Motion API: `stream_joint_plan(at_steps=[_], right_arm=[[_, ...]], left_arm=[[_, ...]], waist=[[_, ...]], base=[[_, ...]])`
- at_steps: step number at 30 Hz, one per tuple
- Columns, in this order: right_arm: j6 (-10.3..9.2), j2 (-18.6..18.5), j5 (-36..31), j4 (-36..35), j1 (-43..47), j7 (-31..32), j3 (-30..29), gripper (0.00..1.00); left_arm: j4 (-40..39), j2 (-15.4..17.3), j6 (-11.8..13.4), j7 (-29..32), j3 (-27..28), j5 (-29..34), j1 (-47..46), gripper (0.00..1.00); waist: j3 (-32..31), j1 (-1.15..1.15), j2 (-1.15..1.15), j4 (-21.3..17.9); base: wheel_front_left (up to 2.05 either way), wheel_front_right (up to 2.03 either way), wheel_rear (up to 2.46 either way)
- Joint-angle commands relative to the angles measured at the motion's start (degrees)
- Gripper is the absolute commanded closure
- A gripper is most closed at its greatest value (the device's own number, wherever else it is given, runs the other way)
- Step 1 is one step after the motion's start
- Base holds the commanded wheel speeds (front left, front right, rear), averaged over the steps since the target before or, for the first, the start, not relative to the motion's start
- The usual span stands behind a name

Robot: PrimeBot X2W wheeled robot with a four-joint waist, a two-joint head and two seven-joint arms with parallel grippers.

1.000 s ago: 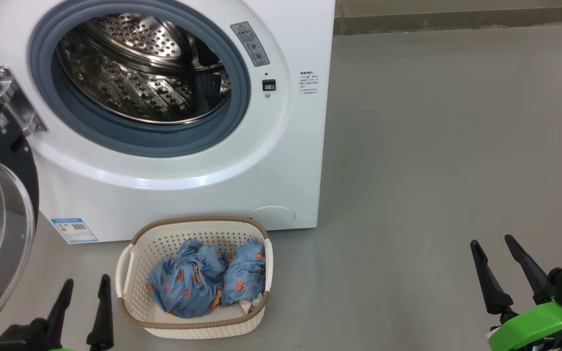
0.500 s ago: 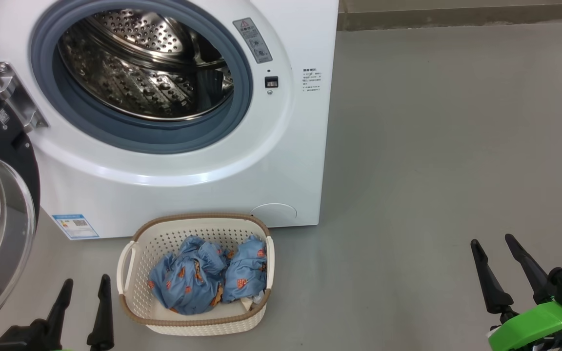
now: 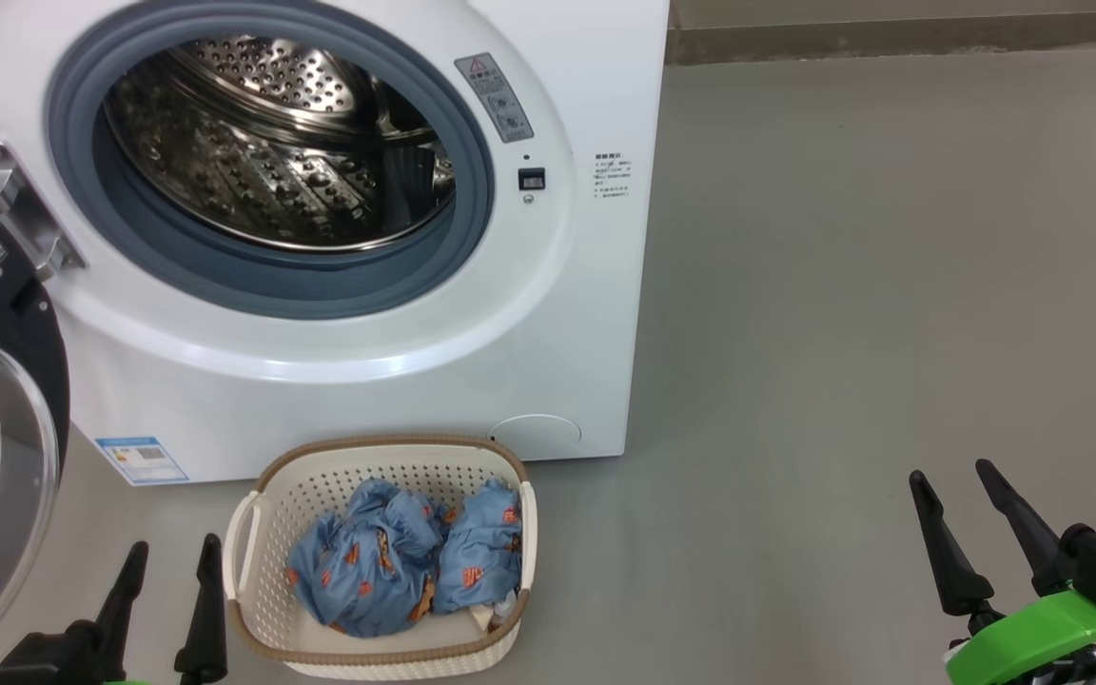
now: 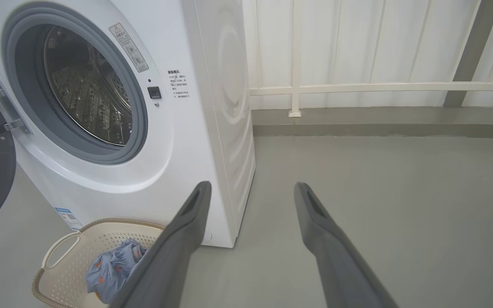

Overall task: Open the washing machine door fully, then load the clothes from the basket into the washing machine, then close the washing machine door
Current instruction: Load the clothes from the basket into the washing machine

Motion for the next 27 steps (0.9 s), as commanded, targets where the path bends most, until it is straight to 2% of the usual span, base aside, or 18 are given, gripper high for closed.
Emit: stream_joint_plan(at_steps=[1,12,27], right_arm=[[0.25,-1.1,0.2,-1.4,-1.3,-0.7,0.9,0.0],[0.25,-1.0,0.4,-1.5,-1.4,-0.7,1.2,0.0],[0.25,-0.7,0.3,-1.6,-1.5,-0.7,1.7,0.0]], left_arm=[[-1.4,1.3,-0.2,-0.4,1.9,0.1,-2.2,0.0],[-1.9,1.2,-0.2,-0.4,2.4,0.3,-2.5,0.0],[-0.1,0.3,-0.2,-0.4,1.8,0.8,-2.2,0.0]], waist=[[0.0,0.0,0.0,0.0],[0.0,0.0,0.0,0.2],[0.5,0.0,0.0,0.3]], base=[[0.65,-0.65,0.0],[0.69,-1.05,0.35],[0.07,-0.07,0.0]])
